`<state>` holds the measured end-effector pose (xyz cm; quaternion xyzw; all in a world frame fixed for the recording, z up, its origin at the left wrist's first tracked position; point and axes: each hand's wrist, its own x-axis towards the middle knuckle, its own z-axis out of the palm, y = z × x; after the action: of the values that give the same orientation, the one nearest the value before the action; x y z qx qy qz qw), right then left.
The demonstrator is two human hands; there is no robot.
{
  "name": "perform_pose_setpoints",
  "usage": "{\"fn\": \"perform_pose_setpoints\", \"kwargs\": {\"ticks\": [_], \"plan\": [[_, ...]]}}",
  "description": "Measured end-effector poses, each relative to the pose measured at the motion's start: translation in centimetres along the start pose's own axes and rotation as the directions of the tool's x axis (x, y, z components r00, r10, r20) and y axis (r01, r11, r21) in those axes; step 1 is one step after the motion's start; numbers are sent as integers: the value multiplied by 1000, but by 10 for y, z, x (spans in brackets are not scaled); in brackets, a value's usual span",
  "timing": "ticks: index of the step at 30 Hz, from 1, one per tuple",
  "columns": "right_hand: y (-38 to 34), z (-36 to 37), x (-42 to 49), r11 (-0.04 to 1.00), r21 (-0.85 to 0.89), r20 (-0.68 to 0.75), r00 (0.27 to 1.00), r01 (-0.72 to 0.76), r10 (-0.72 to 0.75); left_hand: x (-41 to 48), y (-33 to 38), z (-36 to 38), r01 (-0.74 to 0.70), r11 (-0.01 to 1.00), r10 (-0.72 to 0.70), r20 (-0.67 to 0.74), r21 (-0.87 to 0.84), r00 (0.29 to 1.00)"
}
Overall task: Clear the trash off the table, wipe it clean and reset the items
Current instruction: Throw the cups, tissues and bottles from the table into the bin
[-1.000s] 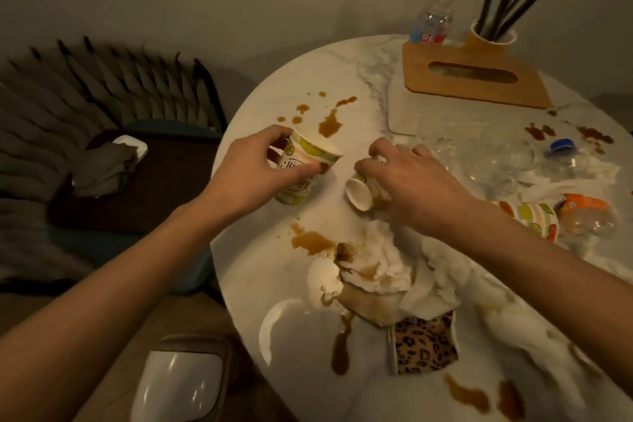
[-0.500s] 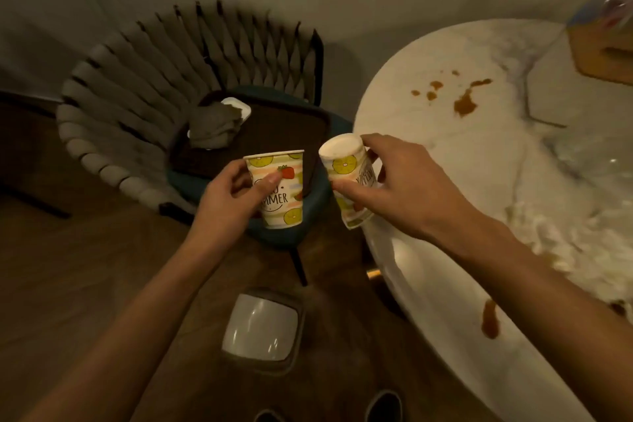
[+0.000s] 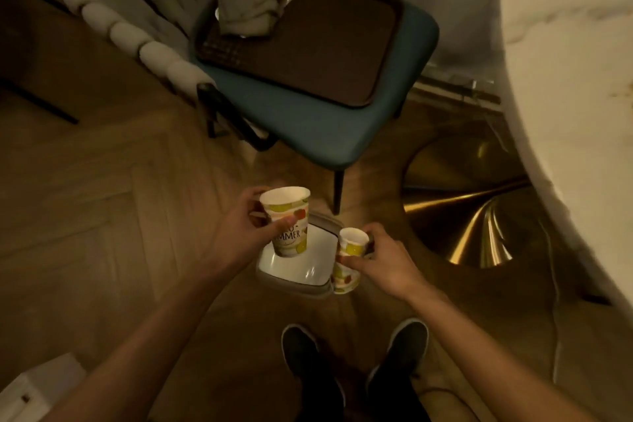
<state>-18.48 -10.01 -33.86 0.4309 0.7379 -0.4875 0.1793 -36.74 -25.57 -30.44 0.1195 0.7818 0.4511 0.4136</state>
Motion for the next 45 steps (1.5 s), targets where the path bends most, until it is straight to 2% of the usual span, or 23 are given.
{"fn": "perform_pose_setpoints", "kwargs": {"ticks": [6,13,15,17,19,21,23,25,26,29,31,33,36,38,41,45], "plan": [[53,63,64,992,87,-33,995,-95,98,27,-63,30,101,995,-102,24,16,995],[83,122,119,997,11,-74,994,-77,78,42,-101,34,91,985,-94,17,146,995],[84,134,129,994,-40,-22,995,-100,99,45,-108,35,68,976,-77,32,206,997],[84,142,135,988,-79,88,986,-132,139,47,-112,40,23,963,-44,70,268,997],[83,141,135,981,-68,140,971,-183,191,47,-113,48,-14,957,-12,90,291,996],[81,131,126,958,120,100,964,-259,248,46,-114,56,-15,956,-14,96,293,995],[78,116,111,844,456,72,957,-283,281,45,-117,64,6,955,-42,114,297,993],[76,98,93,706,669,101,970,-232,223,44,-121,71,43,954,-85,131,296,988],[78,91,85,697,690,123,981,-195,153,44,-124,74,66,958,-108,138,281,985],[85,83,68,849,519,190,982,-101,0,47,-129,86,163,967,-195,160,194,968],[89,86,65,910,408,145,989,-77,19,51,-131,91,274,954,-294,185,126,938],[96,91,68,947,307,55,995,-92,79,54,-136,92,315,940,-336,181,133,924],[106,105,87,975,158,25,988,-156,154,55,-138,87,259,943,-294,156,209,943],[103,120,104,988,-8,14,988,-154,154,52,-138,83,246,946,-284,175,213,943],[90,138,125,939,-278,-41,979,-201,198,47,-140,75,230,945,-278,202,232,939],[73,141,125,943,-258,-14,977,-209,213,36,-136,70,194,958,-236,195,213,952]]}}
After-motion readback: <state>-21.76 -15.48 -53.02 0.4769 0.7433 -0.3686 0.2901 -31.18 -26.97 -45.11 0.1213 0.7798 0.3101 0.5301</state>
